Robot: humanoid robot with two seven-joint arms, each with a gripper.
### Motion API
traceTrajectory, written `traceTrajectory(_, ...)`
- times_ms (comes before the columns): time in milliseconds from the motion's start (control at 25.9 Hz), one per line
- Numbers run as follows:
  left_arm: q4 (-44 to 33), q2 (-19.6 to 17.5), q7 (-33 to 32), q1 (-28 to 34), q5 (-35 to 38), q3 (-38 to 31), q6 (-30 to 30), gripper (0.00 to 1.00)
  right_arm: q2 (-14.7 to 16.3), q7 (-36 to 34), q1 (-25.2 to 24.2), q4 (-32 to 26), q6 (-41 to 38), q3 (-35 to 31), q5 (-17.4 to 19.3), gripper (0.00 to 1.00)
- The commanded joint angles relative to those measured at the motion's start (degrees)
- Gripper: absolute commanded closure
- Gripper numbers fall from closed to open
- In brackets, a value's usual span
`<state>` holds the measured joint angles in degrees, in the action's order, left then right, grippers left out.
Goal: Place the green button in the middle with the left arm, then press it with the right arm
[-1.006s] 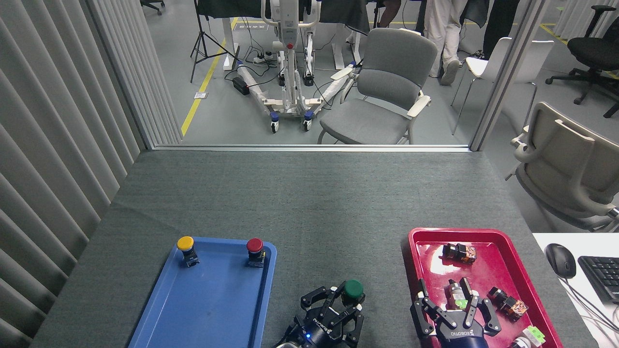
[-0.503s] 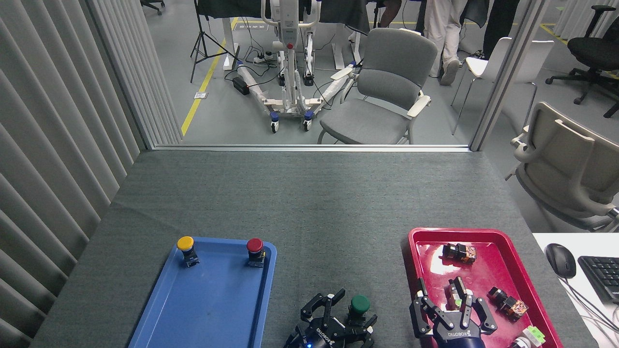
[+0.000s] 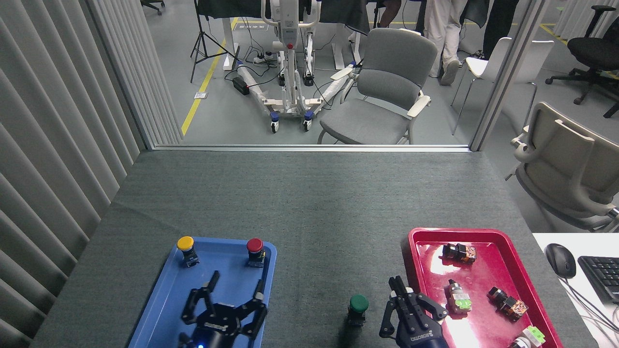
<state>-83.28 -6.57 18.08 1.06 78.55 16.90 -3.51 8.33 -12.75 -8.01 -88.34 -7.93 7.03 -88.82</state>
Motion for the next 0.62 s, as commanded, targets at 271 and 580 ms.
traceTrajectory(271, -2.95, 1.65, -10.7, 2.54, 7.67, -20.76, 13.97, 0.01, -2.09, 0.18, 0.98, 5.37, -0.51, 5.27, -3.82, 1.0)
traceTrajectory(580, -2.94, 1.82, -10.7, 2.63, 7.32, -19.89, 13.53, 0.01, -2.71, 0.18, 2.21, 12.05, 2.74, 6.94, -3.82, 1.0)
